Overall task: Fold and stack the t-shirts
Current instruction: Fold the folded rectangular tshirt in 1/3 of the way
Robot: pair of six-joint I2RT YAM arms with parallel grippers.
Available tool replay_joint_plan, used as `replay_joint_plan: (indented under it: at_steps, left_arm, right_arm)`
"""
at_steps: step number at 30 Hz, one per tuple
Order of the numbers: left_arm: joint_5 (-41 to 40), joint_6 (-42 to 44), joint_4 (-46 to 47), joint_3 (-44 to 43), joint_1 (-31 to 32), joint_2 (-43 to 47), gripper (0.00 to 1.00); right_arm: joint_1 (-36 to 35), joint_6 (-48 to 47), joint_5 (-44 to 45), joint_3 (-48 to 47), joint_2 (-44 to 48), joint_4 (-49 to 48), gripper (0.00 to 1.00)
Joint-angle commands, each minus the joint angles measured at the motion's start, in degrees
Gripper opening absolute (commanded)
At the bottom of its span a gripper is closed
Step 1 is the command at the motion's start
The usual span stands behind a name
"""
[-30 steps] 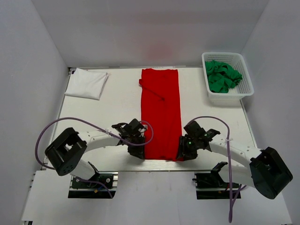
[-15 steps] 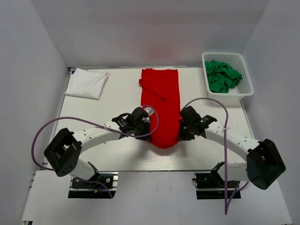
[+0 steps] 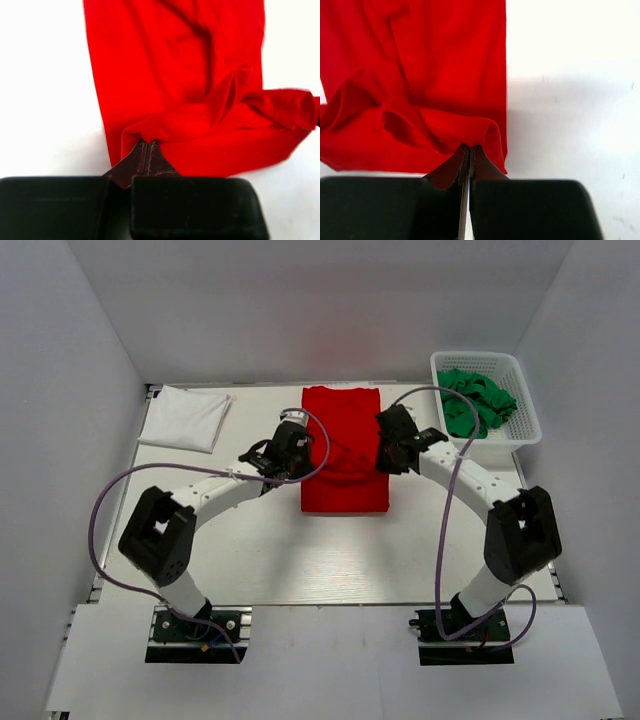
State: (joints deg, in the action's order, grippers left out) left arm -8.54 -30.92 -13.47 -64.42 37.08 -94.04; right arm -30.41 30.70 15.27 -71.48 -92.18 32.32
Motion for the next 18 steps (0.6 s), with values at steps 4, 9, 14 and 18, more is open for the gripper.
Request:
replay_joint_plan:
  at_steps: [4,9,14,18]
  left_arm:
    - [0.8,3.32,3.72,-9.31,-2.88,-6.41,0.0]
    - [3.79,4.55,4.42,-13.87,-4.91,-11.77,0.0]
    - [1.69,-0.09,-2.33,-22.04,-8.33,-18.54,0.12]
    - [1.06,-3.96,-2.87,-29.77,-11.93,-24.6,0.42]
  right_arm:
    - [3.25,-4.41,-1.37,-11.12,-8.8,-2.08,0.0]
    - [5.27,-5.47,-6.03,-16.75,-16.53,-2.26,0.0]
    - [7.47,-2.84,-11.3,-24.57,-22.67,-0.5,0.07]
    - [11.15,0.23,-21.67,-33.79,-31.09,-1.73,0.25]
